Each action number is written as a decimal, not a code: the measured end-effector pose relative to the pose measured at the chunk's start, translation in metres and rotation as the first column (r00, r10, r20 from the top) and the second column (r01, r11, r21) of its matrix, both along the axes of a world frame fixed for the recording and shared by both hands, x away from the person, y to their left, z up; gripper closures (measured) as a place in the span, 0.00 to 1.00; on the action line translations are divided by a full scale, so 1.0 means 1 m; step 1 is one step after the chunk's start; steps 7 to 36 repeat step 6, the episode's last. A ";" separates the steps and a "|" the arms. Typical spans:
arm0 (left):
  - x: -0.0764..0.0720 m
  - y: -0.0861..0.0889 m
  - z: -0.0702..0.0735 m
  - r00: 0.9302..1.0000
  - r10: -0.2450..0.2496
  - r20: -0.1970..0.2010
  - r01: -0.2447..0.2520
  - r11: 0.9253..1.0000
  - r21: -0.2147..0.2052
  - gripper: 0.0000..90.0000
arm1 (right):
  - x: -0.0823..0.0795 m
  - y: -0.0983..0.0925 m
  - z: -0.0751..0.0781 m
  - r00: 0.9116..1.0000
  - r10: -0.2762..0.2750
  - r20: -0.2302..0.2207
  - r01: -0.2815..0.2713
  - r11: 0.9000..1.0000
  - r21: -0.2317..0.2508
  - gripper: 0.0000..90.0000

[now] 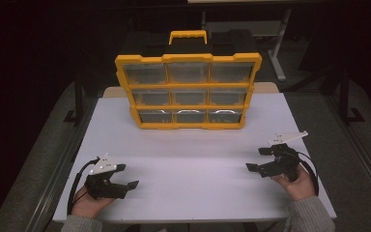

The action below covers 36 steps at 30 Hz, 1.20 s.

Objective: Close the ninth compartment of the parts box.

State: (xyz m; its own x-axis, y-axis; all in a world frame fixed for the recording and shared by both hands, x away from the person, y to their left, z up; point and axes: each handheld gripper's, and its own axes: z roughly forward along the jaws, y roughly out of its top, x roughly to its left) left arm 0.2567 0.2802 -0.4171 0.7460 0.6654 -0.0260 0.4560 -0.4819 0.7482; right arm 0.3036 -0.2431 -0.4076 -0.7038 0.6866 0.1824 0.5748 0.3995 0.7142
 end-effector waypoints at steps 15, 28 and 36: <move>0.000 -0.001 0.002 1.000 0.000 0.007 0.001 1.000 -0.014 0.23 | -0.004 0.002 0.000 1.000 0.004 -0.009 -0.004 1.000 0.010 0.17; 0.000 -0.001 0.002 1.000 0.000 0.007 0.001 1.000 -0.014 0.23 | -0.004 0.002 0.000 1.000 0.004 -0.009 -0.004 1.000 0.010 0.17; 0.000 -0.001 0.002 1.000 0.000 0.007 0.001 1.000 -0.014 0.23 | -0.004 0.002 0.000 1.000 0.004 -0.009 -0.004 1.000 0.010 0.17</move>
